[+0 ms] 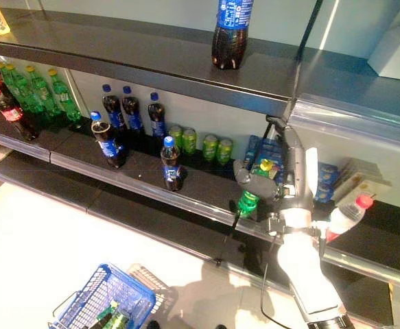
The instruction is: Pick up the drink and place into the basket.
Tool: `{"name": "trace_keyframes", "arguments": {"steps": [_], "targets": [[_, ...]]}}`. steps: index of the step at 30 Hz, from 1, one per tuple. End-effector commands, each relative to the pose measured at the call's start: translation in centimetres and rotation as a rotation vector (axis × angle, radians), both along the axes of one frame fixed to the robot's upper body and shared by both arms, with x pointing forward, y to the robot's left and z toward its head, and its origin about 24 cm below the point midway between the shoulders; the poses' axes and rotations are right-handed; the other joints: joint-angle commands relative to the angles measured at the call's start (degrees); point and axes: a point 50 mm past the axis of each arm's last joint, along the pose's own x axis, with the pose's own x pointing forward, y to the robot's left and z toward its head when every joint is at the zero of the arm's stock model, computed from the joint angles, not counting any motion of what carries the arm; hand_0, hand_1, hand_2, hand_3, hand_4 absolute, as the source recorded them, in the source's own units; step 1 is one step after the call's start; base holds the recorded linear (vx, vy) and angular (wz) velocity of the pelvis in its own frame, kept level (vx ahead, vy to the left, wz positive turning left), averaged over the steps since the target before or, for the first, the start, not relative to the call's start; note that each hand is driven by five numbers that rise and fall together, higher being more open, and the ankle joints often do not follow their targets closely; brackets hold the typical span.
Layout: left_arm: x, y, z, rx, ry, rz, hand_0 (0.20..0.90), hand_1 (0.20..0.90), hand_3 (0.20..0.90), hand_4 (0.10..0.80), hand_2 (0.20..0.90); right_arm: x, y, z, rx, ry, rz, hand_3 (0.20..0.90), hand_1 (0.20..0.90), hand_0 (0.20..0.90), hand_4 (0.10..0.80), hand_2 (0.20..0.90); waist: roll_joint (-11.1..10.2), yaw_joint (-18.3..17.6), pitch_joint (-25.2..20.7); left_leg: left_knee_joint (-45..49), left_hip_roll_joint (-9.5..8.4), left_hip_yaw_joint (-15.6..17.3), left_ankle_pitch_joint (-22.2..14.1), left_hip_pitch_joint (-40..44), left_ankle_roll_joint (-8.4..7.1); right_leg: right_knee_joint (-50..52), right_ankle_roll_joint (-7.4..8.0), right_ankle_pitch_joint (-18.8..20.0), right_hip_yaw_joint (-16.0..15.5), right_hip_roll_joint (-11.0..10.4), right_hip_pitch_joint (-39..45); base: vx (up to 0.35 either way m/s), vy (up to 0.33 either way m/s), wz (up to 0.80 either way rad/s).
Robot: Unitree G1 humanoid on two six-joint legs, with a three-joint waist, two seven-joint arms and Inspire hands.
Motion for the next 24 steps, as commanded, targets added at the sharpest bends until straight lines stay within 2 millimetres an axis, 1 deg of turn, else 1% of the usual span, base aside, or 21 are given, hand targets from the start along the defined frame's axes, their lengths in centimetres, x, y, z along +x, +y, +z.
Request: {"name": "trace_keyframes", "arguments": {"steps": [1,2,3,4,5,7,8,13,19,24], "targets": [[3.1,0.2,0.9,0.056,-0.161,-0.056,0.3,0.3,0.2,0.1,0.3,-1.1,0.4,5.8,0.114,-0.384,-0.015,0.9,0.9,0.9,0.8,0.9,0.1,0.9,-0.2,4.8,2.84,2.2,-4.8,2.7,0.16,13.1,3.67,1.8,1.2,-6.1,-4.7,-0.011,0.045,-0.08],[3.0,0.2,0.9,0.056,-0.161,-0.056,0.3,0.3,0.2,0.1,0.3,-1.1,0.4,5.8,0.114,-0.384,-0.016,0.9,0.9,0.9,0.8,0.9,0.1,1.0,-0.3,4.8,2.77,2.3,-4.8,2.6,0.2,13.4,3.69,1.7,1.3,-6.1,-5.0,-0.045,-0.023,-0.06],[3.6,0.8,1.2,0.076,-0.169,-0.047,0.3,0.3,0.2,0.1,0.3,-1.3,0.4,5.4,0.14,-0.405,-0.044,0.9,0.9,0.9,0.8,0.9,0.3,0.8,0.4,6.5,2.79,1.8,-5.4,2.1,0.46,14.4,3.51,1.2,2.0,-6.4,-6.1,-0.053,-0.079,-0.19],[3.9,1.3,1.5,0.09,-0.167,-0.034,0.3,0.3,0.2,0.1,0.3,-1.1,0.5,5.1,0.149,-0.402,-0.06,0.9,0.9,0.9,0.8,0.9,0.3,1.0,0.7,8.3,3.02,1.7,-6.0,1.1,0.21,13.8,3.24,-0.1,1.9,-6.1,-6.1,-0.059,-0.147,-0.12],[4.2,1.9,1.6,0.097,-0.162,-0.016,0.3,0.3,0.2,0.1,0.3,-0.8,0.6,4.9,0.147,-0.37,-0.063,0.9,0.9,0.9,0.8,0.9,0.3,1.3,0.8,9.7,3.24,1.3,-6.1,0.2,-0.06,12.1,2.73,-1.3,2.3,-5.4,-5.3,-0.026,-0.119,-0.12],[4.4,2.1,1.7,0.097,-0.157,-0.02,0.3,0.3,0.2,0.1,0.3,-0.5,0.6,4.7,0.143,-0.346,-0.061,0.9,0.9,0.9,0.8,0.9,0.4,1.3,0.8,10.1,3.44,1.0,-6.1,-0.2,-0.25,11.4,2.41,-1.7,2.4,-5.0,-4.8,0.006,-0.118,0.01],[4.4,2.1,1.7,0.094,-0.141,-0.045,0.3,0.3,0.2,0.1,0.3,0.0,0.6,4.1,0.124,-0.278,-0.061,0.9,0.9,0.9,0.8,0.9,0.5,1.5,0.6,10.0,3.72,0.9,-5.6,-0.3,-0.59,10.0,2.05,-1.8,2.3,-4.3,-4.0,0.026,-0.13,0.01],[3.9,1.1,1.4,0.078,-0.122,-0.054,0.3,0.3,0.2,0.1,0.3,0.3,0.3,3.1,0.13,-0.194,-0.058,0.9,0.9,0.9,0.8,0.9,0.7,1.4,0.6,9.2,4.14,0.7,-5.0,0.0,-1.11,9.5,1.56,-2.3,2.0,-3.6,-3.2,0.028,-0.051,0.02],[3.5,0.2,1.2,0.062,-0.135,-0.082,0.3,0.3,0.2,0.1,0.3,0.1,0.1,1.4,0.148,-0.105,-0.067,0.9,0.9,0.9,0.8,0.9,1.0,0.9,1.2,9.8,4.33,0.6,-4.9,0.0,-1.42,10.8,1.03,-3.2,1.5,-3.3,-3.0,0.022,-0.007,0.02],[3.7,0.4,1.4,0.066,-0.15,-0.076,0.3,0.3,0.2,0.1,0.3,0.2,0.6,0.2,0.151,-0.038,-0.049,0.9,0.9,0.9,0.8,0.9,1.3,0.7,1.8,11.4,4.22,0.3,-5.1,-0.8,-1.41,12.5,0.84,-3.9,1.4,-3.5,-3.8,0.034,0.019,0.0]]}}
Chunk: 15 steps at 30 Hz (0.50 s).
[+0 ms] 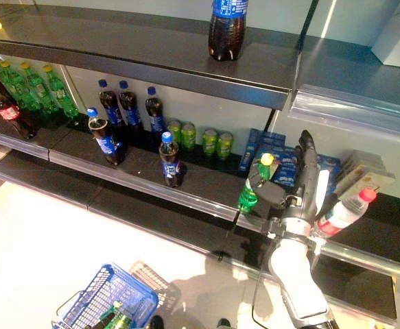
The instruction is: Pick up the drink and place into the basket.
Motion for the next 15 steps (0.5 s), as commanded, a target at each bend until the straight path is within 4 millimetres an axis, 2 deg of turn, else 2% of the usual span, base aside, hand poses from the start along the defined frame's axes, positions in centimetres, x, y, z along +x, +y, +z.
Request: {"name": "trace_keyframes", "arguments": {"steps": [1,9,15], "targets": [[3.3,0.7,1.3,0.068,-0.171,-0.06,0.3,0.3,0.2,0.1,0.3,0.4,1.3,3.6,-0.022,-0.183,0.095,0.9,0.9,0.9,0.8,0.9,0.1,0.7,-0.6,11.0,3.92,0.1,-5.0,-1.8,-1.54,7.1,0.77,-1.0,0.3,-3.2,-2.2,0.0,0.0,0.0],[4.8,-0.1,1.6,0.055,-0.216,-0.081,0.3,0.3,0.2,0.1,0.3,1.4,1.1,3.4,0.026,-0.193,0.023,0.9,0.9,0.9,0.8,0.9,0.8,1.2,2.7,16.4,4.3,-1.0,-5.5,-6.0,-1.77,11.8,-0.38,-2.3,0.1,-3.6,-5.4,0.011,0.029,0.05],[6.4,-0.3,2.1,0.053,-0.255,-0.095,0.3,0.3,0.2,0.1,0.3,2.5,1.2,4.4,0.054,-0.243,-0.004,0.9,0.9,0.9,0.8,0.9,1.1,1.9,6.4,19.5,4.15,-2.3,-5.5,-9.8,-1.98,14.7,-0.98,-2.9,0.1,-4.0,-8.3,-0.065,0.019,0.08]]}}
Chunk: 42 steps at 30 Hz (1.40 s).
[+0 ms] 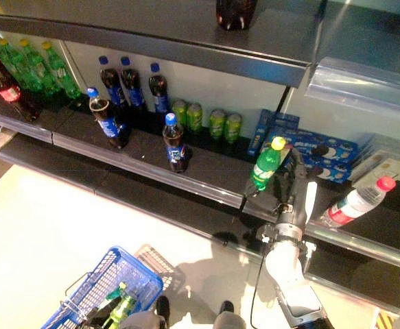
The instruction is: Pick up the drink and place into the basket.
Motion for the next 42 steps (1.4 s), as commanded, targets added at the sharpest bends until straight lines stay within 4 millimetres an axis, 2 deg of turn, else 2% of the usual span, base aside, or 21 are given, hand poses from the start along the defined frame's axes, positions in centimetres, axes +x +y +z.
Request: {"name": "trace_keyframes", "arguments": {"steps": [1,9,22,31,42], "targets": [[1.7,0.2,1.2,0.043,-0.125,-0.017,0.3,0.3,0.2,0.1,0.3,1.5,1.1,6.2,0.025,-0.324,0.03,0.9,0.9,0.9,0.8,0.9,-0.2,1.4,-0.4,8.5,3.95,-0.9,-2.0,-1.7,-2.45,6.4,-0.56,-0.4,0.9,-2.4,-2.3,-0.045,0.019,0.03],[3.1,-0.1,1.7,0.037,-0.176,-0.041,0.3,0.3,0.2,0.1,0.3,2.7,0.7,7.5,0.078,-0.385,-0.079,0.9,0.9,0.9,0.8,0.9,0.4,2.4,4.0,13.4,3.74,-2.5,-1.2,-7.1,-2.69,10.4,-1.24,-0.6,0.7,-3.2,-5.9,-0.025,0.016,0.06],[5.2,-0.5,2.7,0.015,-0.264,-0.085,0.3,0.3,0.2,0.1,0.3,4.5,0.4,11.1,0.153,-0.525,-0.175,0.9,0.9,0.9,0.8,0.9,2.4,3.6,10.1,18.2,3.91,-5.0,3.2,-13.3,-3.31,13.8,-2.12,-0.9,1.2,-3.3,-9.5,-0.006,0.006,0.01],[5.5,-0.3,3.0,0.013,-0.281,-0.107,0.3,0.3,0.2,0.1,0.3,5.3,-0.3,13.1,0.17,-0.577,-0.229,0.9,0.9,0.9,0.8,0.9,3.4,4.6,12.8,20.2,3.73,-6.4,5.0,-16.1,-3.4,15.2,-2.53,-1.3,1.6,-3.1,-10.9,0.0,0.0,0.0],[5.9,0.1,3.2,0.009,-0.288,-0.14,0.3,0.3,0.2,0.1,0.3,6.9,-2.0,15.7,0.205,-0.601,-0.261,0.9,0.9,0.9,0.8,0.9,4.3,5.9,12.9,21.5,3.92,-6.9,6.5,-18.9,-3.7,15.3,-2.9,-1.4,1.3,-2.9,-11.8,0.001,-0.001,0.0]]}}
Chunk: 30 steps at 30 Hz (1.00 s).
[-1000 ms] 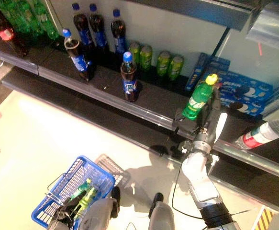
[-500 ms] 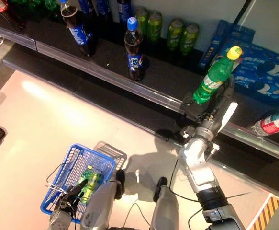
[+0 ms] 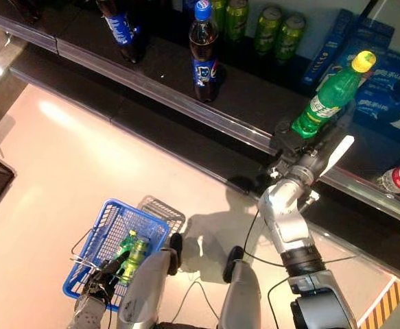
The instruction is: Pick up the drink and place into the basket.
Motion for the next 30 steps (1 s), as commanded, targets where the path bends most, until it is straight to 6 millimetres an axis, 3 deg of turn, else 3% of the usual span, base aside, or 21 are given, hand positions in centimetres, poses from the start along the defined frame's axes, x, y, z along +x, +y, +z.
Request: {"name": "trace_keyframes", "arguments": {"steps": [1,19,20,21,30], "targets": [[-1.6,1.2,0.4,0.077,-0.034,-0.088,0.3,0.3,0.2,0.1,0.3,-0.4,-1.3,8.1,-0.043,-0.341,-0.022,0.9,0.9,0.9,0.8,0.9,0.5,0.3,-0.8,4.3,2.61,-4.5,9.5,-3.0,-3.51,-2.8,-0.2,3.0,0.0,-1.0,4.0,0.035,-0.034,0.0],[-1.4,2.1,0.7,0.091,-0.027,-0.127,0.3,0.3,0.2,0.1,0.3,1.0,-4.2,11.4,-0.023,-0.343,-0.108,0.9,0.9,0.9,0.8,0.9,0.8,2.2,-0.8,5.9,1.89,-5.2,8.7,-5.6,-2.91,-2.2,-0.23,3.3,-0.4,-1.1,2.6,0.01,-0.004,0.0],[-1.3,2.1,0.8,0.091,-0.029,-0.126,0.3,0.3,0.2,0.1,0.3,1.1,-4.3,11.7,-0.022,-0.347,-0.113,0.425,0.493,0.493,0.325,0.493,0.8,2.3,-0.8,6.2,1.93,-5.1,8.6,-5.9,-2.86,-2.1,-0.23,3.3,-0.5,-1.1,2.4,0.0,0.0,0.0],[-1.2,2.2,0.8,0.092,-0.03,-0.127,0.3,0.3,0.2,0.1,0.3,1.1,-4.4,11.9,-0.022,-0.353,-0.119,0.2,0.3,0.3,0.1,0.3,0.8,2.4,-0.8,6.2,1.89,-5.1,8.4,-6.0,-2.8,-2.1,-0.25,3.3,-0.5,-1.1,2.3,0.0,0.0,0.0],[-1.2,2.4,0.9,0.093,-0.031,-0.122,0.3,0.3,0.2,0.1,0.3,0.9,-4.4,12.3,-0.011,-0.369,-0.13,0.2,0.3,0.3,0.1,0.3,0.5,2.4,-0.8,6.8,1.91,-4.9,7.8,-6.1,-2.5,-1.5,-0.31,2.9,-0.5,-1.0,2.2,0.0,0.0,0.0]]}}
